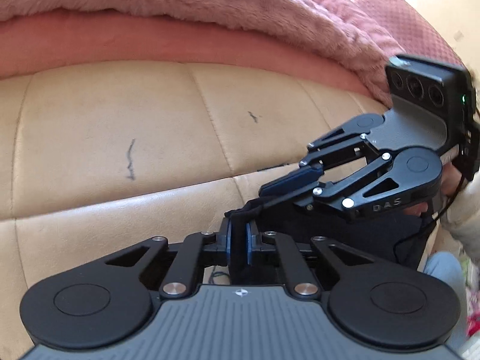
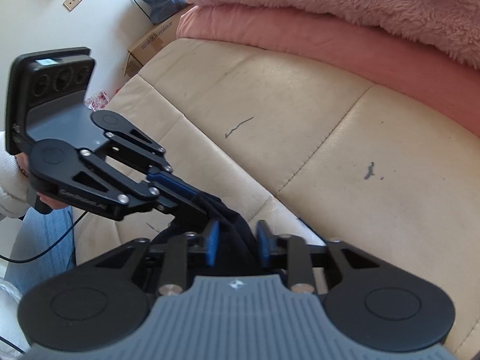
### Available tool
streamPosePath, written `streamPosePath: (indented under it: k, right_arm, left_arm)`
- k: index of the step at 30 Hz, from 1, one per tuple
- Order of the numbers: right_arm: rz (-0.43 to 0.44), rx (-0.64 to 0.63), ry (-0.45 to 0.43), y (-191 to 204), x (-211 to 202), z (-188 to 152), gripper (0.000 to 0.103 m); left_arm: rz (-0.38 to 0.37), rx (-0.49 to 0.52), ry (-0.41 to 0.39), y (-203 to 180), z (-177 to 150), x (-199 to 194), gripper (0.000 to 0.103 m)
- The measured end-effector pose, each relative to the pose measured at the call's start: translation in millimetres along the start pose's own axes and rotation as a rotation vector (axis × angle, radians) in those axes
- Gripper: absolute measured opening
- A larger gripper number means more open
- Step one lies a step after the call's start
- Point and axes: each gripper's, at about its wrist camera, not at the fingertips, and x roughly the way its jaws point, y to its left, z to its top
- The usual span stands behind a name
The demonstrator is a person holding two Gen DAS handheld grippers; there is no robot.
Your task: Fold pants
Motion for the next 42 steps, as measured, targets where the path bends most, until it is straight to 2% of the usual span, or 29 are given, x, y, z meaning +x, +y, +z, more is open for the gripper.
streamPosePath:
  k: [4,6,10,12,13,14,17,21,26,28,29,32,34,40,42]
  right_arm:
    - [-0.043,0.028,0.003,-3,7,0,0.0]
    - [-0.095,0.011,-0.001,4,11,-2,0.0]
    - [-0.237,-0.076,-0.006,26,4,-6,0.0]
    - [-0.321,-0.076,-0.027,31,-9,-14,0.004]
    - [-0.351,-0.058,-0.046,31,-19,-20,0.005]
    - [-0.365,-0.025,-0.071,29,-31,-28,0.006]
    - [-0.408,0.087,-0.15,24,-68,-57,0.006]
    - [-0.492,0.221,-0.229,21,-111,-104,0.007]
    - [-0.645,0.37,-0.297,20,-155,-172,0.008]
    - [-0.691,0.445,-0.308,14,-175,-203,0.016]
    - [-0.702,0.486,-0.309,12,-184,-217,0.021]
    - [-0.697,0.58,-0.342,12,-203,-251,0.022]
    - [-0.707,0.588,-0.365,19,-206,-262,0.022]
    - [-0.658,0.571,-0.433,42,-187,-269,0.022]
    - [-0.632,0.559,-0.445,51,-177,-268,0.021]
  left_arm:
    - [0.025,-0.135,0.003,11,-1,9,0.01]
    - [0.029,-0.201,0.007,15,0,10,0.012]
    - [0.105,-0.181,0.012,1,2,7,0.023]
    - [0.143,-0.169,-0.006,-8,-1,1,0.027]
    - [0.151,-0.184,-0.021,-8,-4,-2,0.035]
    - [0.149,-0.205,-0.034,-9,-9,-5,0.041]
    - [0.122,-0.287,-0.079,-5,-27,-18,0.05]
    - [0.1,-0.367,-0.122,-7,-52,-32,0.054]
    - [0.102,-0.407,-0.121,-15,-76,-37,0.055]
    - [0.111,-0.401,-0.114,-19,-84,-34,0.055]
    - [0.115,-0.401,-0.11,-20,-87,-33,0.055]
    - [0.116,-0.394,-0.139,-24,-95,-34,0.058]
    - [0.103,-0.4,-0.147,-25,-98,-33,0.06]
    - [0.076,-0.42,-0.18,-25,-106,-26,0.061]
    - [0.078,-0.42,-0.181,-26,-105,-26,0.057]
